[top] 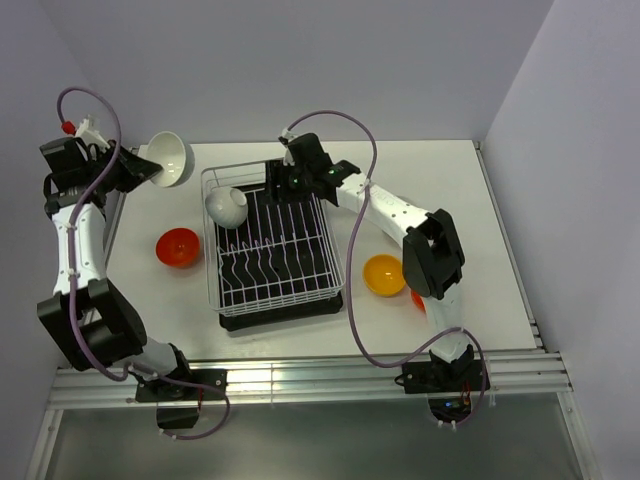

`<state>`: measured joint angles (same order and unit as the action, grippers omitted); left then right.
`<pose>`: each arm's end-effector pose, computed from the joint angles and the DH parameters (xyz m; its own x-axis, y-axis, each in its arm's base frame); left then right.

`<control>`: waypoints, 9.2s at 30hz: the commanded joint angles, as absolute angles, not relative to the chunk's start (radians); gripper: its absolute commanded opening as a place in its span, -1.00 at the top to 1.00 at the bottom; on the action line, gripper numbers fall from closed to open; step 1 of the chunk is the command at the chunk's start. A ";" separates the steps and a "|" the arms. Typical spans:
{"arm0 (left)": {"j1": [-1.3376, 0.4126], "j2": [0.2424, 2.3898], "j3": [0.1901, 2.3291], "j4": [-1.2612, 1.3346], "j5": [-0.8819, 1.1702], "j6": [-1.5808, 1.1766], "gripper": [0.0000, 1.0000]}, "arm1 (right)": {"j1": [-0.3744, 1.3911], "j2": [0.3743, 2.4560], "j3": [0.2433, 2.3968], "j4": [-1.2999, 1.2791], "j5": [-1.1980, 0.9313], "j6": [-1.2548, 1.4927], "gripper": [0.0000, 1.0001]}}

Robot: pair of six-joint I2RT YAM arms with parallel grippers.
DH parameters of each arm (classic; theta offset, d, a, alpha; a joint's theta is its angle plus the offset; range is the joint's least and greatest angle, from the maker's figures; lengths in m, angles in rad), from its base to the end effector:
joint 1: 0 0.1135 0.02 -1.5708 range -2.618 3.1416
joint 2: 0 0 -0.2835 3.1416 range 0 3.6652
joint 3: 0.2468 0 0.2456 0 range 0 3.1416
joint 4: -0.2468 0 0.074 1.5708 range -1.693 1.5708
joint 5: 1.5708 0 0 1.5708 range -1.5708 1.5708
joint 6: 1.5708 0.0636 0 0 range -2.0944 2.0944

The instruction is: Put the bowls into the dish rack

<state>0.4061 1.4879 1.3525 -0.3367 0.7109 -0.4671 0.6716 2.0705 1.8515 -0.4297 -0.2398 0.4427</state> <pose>0.3374 0.0999 0.3678 -0.4786 -0.5772 -0.6616 0.0213 0.7457 -0.6660 0.3895 0.3289 0.2871 -0.7497 -0.0644 -0.6586 -0.4774 0.7418 0.4710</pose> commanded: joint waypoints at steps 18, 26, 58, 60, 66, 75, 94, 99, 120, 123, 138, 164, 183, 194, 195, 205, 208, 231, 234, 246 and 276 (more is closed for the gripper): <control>0.100 1.356 1.160 0.185 0.887 -0.865 0.99 | 0.552 1.595 1.592 -0.158 -0.655 0.610 -1.00; 0.018 1.400 1.144 0.284 0.862 -0.974 0.99 | 0.563 1.627 1.670 -0.173 -0.620 0.709 -1.00; -0.089 1.397 1.106 0.288 0.793 -0.977 0.99 | 0.653 1.715 1.740 -0.201 -0.477 0.782 -0.15; -0.089 1.396 1.106 0.272 0.793 -0.970 0.99 | 0.652 1.718 1.733 -0.180 -0.479 0.787 0.22; -0.089 1.402 1.129 0.189 0.775 -0.914 0.35 | 0.647 1.732 1.759 -0.192 -0.448 0.759 1.00; -0.003 1.388 1.175 0.029 0.750 -0.833 -0.58 | 0.644 1.732 1.770 -0.236 -0.293 0.612 1.00; 0.290 1.287 1.138 -0.052 0.781 -0.753 -0.96 | 0.756 2.037 1.953 -0.328 -0.012 0.293 1.00; 0.301 1.287 1.134 -0.057 0.790 -0.750 -0.96 | 0.795 2.078 1.971 -0.324 0.083 0.242 1.00; 0.318 1.301 1.137 -0.037 0.802 -0.756 -0.97 | 0.831 2.215 2.072 -0.365 0.246 0.183 1.00; 0.318 1.305 1.141 -0.041 0.802 -0.750 -0.96 | 0.831 2.243 2.106 -0.393 0.236 0.181 1.00; 0.318 1.307 1.126 -0.031 0.808 -0.755 -0.97 | 0.853 2.278 2.134 -0.428 0.213 0.155 0.71; 0.318 1.292 1.117 -0.031 0.818 -0.747 -0.98 | 0.859 2.224 2.140 -0.462 0.043 0.167 -1.00; 0.266 1.252 1.164 -0.067 0.746 -0.600 -0.99 | 0.637 1.772 1.878 -0.433 -0.209 0.218 -1.00; -0.260 1.422 1.452 -0.316 0.268 -0.272 -0.78 | 0.165 1.439 1.545 -0.609 -0.264 0.184 -0.86; -0.352 1.475 1.475 -0.319 0.229 -0.252 -0.76 | 0.129 1.402 1.528 -0.618 -0.267 0.181 -0.86; -0.755 1.925 1.885 -0.365 0.005 -0.233 -0.63 | -0.273 1.261 1.378 -0.724 -0.334 0.071 -0.86; -0.802 2.063 2.018 -0.403 -0.064 -0.278 -0.55 | -0.340 1.243 1.350 -0.735 -0.345 0.043 -0.86; -0.905 2.344 2.115 -0.285 -0.160 -0.334 -0.35 | -0.403 1.195 1.221 -0.718 -0.377 0.020 -0.87; -0.905 2.362 2.131 -0.281 -0.156 -0.336 -0.23 | -0.408 1.187 1.216 -0.716 -0.376 0.018 -0.87; -0.905 2.399 2.167 -0.305 -0.140 -0.348 0.32 | -0.429 1.183 1.207 -0.719 -0.387 0.011 -0.87; -0.858 2.162 2.175 -0.120 -0.011 -0.454 1.00 | -0.446 1.155 1.259 -0.588 -0.690 0.192 -1.00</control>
<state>-0.8646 2.3466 2.1555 -0.2642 -0.0605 -0.4129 -0.4389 1.1954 1.2171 -0.6964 -0.5552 0.1051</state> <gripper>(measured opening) 0.034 0.997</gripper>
